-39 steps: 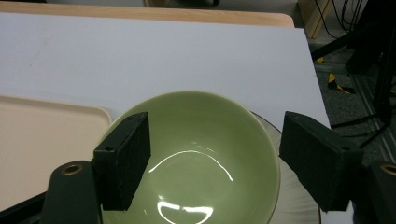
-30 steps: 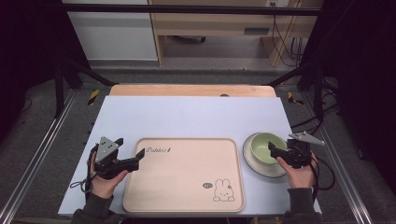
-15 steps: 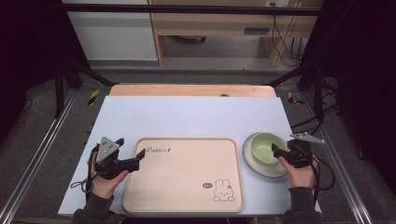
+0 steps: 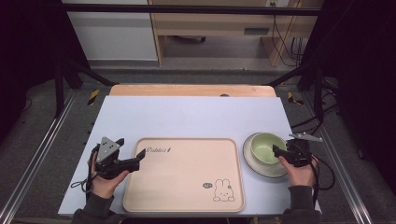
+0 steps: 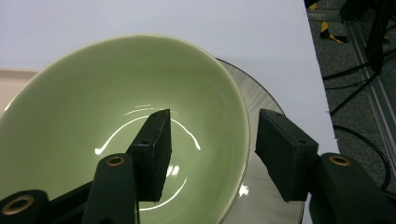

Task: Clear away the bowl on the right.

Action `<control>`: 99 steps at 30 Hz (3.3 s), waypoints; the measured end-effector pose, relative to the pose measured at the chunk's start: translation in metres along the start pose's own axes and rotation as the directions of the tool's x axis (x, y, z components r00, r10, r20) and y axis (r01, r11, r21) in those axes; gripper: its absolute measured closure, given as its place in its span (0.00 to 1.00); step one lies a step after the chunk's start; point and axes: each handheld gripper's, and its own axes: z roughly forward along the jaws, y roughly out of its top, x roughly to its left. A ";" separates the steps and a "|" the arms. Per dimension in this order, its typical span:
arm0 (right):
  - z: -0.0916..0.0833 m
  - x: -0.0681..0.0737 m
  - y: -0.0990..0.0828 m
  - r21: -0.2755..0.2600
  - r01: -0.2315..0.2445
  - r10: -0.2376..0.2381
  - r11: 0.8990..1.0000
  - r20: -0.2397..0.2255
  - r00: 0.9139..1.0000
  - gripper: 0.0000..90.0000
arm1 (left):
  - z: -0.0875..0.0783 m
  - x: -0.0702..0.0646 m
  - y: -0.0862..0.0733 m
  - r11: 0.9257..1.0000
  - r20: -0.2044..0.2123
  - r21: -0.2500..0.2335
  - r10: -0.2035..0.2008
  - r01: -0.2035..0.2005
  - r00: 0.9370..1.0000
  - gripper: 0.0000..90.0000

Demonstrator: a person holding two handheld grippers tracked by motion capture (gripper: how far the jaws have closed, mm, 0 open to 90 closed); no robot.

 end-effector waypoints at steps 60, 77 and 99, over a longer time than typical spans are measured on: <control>0.017 -0.011 0.002 0.197 -0.143 0.150 0.970 -0.019 0.989 0.90 | 0.003 -0.003 -0.002 1.000 0.005 0.016 0.015 -0.015 1.000 0.14; 0.015 -0.012 0.001 0.178 -0.187 0.196 0.966 -0.035 0.980 0.93 | 0.002 -0.002 -0.001 1.000 0.004 0.009 0.008 -0.008 1.000 0.14; 0.007 -0.007 0.004 0.151 -0.179 0.188 0.972 -0.048 0.981 0.94 | 0.002 -0.001 -0.001 1.000 0.002 0.005 0.005 -0.005 1.000 0.14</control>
